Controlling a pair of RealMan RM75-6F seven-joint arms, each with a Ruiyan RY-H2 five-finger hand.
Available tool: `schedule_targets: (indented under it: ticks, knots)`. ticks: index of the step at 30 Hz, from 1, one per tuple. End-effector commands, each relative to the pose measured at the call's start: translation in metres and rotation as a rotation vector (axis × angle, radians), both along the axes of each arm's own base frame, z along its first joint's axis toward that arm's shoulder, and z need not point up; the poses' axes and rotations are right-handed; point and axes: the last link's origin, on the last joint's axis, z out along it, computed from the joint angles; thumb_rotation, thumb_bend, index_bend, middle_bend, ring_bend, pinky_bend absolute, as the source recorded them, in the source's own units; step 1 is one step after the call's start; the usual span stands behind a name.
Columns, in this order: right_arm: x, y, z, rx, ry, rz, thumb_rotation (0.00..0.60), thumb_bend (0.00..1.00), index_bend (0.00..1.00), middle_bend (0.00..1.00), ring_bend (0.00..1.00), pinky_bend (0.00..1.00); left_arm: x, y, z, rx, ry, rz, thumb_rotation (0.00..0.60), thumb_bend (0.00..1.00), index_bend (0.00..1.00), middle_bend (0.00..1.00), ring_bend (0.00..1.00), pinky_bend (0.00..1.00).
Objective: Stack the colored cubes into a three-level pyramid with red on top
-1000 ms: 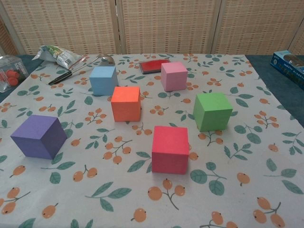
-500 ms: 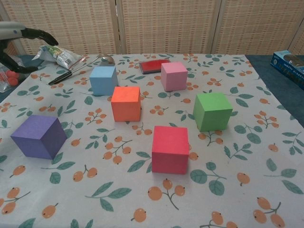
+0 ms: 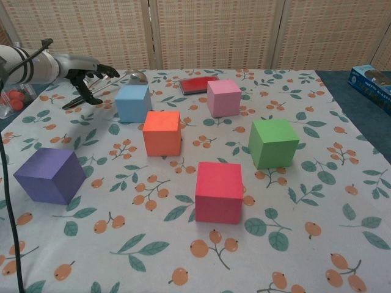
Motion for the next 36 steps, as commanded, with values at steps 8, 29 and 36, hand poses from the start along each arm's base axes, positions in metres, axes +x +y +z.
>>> schedule_targets:
  ticks: [8,29,36]
  knots:
    - [-0.003,-0.008,-0.003,0.008,0.000,-0.023,0.600,0.08,0.00,0.00,0.00,0.00,0.040,0.011,-0.040,-0.091,-0.094,0.055,0.600,0.40,0.00,0.00,0.00,0.02]
    - [-0.001,-0.012,-0.003,0.020,-0.011,0.004,0.600,0.08,0.00,0.00,0.00,0.00,0.028,0.016,0.004,0.049,-0.043,-0.097,0.600,0.38,0.40,0.48,0.41,0.30]
    - [-0.003,-0.013,-0.007,0.047,-0.029,0.038,0.600,0.08,0.00,0.00,0.00,0.00,-0.004,-0.045,0.043,0.029,-0.048,-0.185,0.600,0.38,0.40,0.48,0.41,0.31]
